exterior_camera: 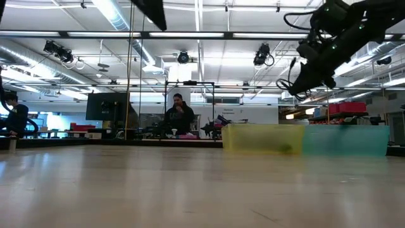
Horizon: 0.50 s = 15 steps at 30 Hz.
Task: Pick & Place USB Port
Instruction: Put the black charger cable into the blue bin
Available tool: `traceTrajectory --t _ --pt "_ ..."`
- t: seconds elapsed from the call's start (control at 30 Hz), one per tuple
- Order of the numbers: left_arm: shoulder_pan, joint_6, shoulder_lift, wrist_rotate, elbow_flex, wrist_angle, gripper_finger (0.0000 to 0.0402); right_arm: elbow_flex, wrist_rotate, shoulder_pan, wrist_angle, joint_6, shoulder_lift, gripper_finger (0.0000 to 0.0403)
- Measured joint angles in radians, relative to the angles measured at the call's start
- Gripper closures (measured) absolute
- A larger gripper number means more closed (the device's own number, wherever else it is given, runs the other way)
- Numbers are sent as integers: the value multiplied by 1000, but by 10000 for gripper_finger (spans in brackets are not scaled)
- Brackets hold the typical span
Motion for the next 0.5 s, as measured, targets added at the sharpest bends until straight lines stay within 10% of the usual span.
traceTrajectory --t 0.5 --pt "-116 -253 -15 135 -399 216 346 0 -59 -300 -126 -52 -8 391"
